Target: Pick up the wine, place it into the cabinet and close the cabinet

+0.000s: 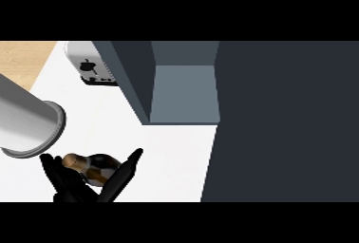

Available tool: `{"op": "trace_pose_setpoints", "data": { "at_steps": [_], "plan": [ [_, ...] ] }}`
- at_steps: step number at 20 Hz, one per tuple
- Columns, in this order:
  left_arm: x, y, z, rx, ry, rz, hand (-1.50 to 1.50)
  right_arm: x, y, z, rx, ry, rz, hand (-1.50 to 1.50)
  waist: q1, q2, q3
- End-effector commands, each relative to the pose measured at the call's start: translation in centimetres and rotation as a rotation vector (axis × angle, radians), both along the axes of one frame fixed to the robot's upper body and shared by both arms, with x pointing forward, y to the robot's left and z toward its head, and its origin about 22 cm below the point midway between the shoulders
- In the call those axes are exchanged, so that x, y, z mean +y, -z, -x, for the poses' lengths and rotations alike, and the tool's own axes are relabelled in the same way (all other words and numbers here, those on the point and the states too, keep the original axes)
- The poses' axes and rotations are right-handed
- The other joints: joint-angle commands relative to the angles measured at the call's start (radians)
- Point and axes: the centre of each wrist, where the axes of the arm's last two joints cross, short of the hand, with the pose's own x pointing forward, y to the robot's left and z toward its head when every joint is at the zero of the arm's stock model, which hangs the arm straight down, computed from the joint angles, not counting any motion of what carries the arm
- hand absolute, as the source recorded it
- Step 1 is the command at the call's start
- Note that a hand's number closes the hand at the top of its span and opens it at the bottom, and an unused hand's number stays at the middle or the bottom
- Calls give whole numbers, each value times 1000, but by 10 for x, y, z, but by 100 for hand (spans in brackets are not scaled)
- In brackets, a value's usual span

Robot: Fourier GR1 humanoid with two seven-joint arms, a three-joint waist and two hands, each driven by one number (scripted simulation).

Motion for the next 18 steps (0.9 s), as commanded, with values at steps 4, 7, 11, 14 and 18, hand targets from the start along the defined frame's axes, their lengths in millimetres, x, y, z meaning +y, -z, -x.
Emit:
{"op": "trace_pose_setpoints", "data": {
  "at_steps": [4,7,11,14,18],
  "plan": [
    [4,3,-5,0,-17,-7,-150,-2,1,16,2,-45,-11,-150,-4,1,0],
    [-2,-14,-12,-81,-25,26,150,-1,5,17,9,-45,-15,-150,-4,-2,-1],
    [0,-3,-6,-44,45,-44,150,-4,3,11,12,-37,-30,-150,-11,4,0],
    [-5,15,-9,-19,122,-156,150,0,2,8,-2,-42,-20,-150,-19,10,0],
    [0,28,-13,-31,122,-266,150,-5,0,16,1,-54,-25,-150,-27,8,2]
  ]
}}
